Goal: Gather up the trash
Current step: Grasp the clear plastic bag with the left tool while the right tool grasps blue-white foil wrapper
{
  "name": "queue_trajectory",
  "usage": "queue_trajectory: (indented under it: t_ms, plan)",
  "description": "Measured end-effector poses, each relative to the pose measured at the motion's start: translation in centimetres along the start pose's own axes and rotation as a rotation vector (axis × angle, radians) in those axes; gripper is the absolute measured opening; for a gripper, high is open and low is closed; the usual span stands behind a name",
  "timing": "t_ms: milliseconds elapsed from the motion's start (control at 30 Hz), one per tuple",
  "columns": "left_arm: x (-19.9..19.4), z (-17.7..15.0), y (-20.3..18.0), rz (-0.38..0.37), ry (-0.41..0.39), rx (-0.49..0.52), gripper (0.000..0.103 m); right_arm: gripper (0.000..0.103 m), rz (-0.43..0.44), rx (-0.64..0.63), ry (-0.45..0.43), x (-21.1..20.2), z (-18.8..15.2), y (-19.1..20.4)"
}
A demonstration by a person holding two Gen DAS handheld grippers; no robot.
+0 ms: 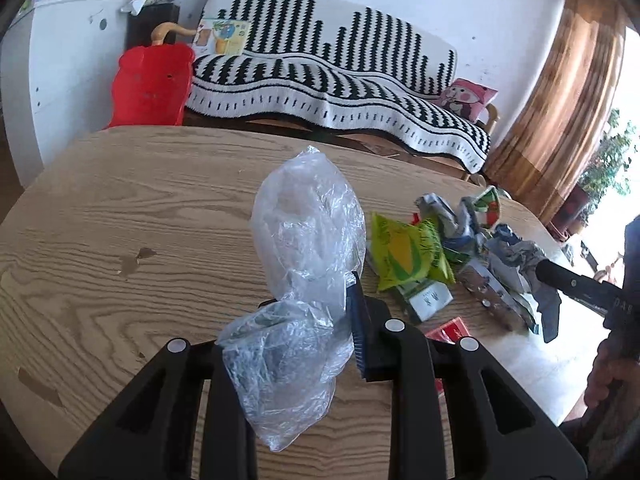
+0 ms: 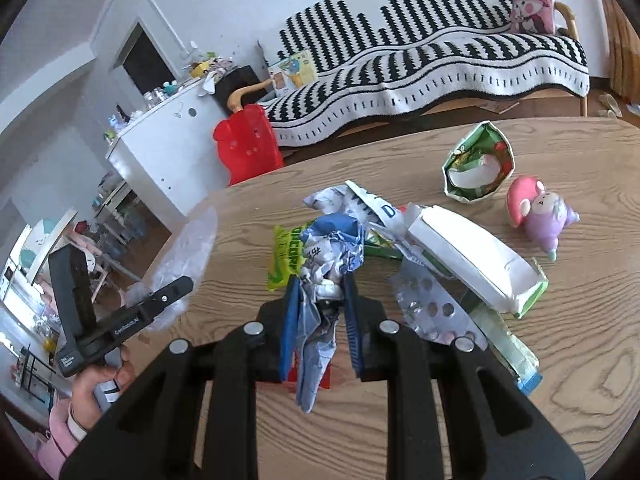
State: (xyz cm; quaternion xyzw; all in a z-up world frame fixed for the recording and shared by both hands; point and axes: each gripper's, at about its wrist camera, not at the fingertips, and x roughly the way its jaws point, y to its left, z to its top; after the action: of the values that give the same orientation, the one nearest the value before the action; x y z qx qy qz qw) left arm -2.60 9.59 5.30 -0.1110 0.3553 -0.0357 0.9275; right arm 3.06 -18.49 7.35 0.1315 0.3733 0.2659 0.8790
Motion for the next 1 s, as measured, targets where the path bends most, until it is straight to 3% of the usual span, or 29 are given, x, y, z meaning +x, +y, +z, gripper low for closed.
queue_trajectory:
  t_ms: [133,1000]
  plan:
    - [-0.4,-0.3,-0.3,-0.011,-0.005,0.011,0.023,0.022,0.014,-0.010,-0.034,-1.4,-0.2,0.7]
    - [0.1,-0.3,-0.1,-0.012,0.009,0.019,0.024,0.022,-0.004,0.000,0.035,-0.1,-0.8,0.8]
